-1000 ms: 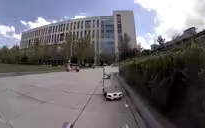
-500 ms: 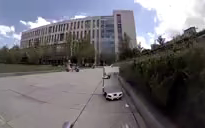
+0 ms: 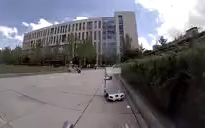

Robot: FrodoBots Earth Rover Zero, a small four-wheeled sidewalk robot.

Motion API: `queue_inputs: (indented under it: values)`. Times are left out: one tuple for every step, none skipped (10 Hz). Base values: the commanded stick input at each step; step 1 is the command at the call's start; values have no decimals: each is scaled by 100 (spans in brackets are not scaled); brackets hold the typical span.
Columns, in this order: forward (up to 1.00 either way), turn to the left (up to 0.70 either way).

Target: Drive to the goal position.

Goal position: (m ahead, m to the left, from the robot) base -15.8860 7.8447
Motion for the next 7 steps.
queue_inputs:
  values:
    - [70,35]
    - [70,35]
    - [70,35]
    - [70,35]
    - [70,35]
    - [70,35]
    - [70,35]
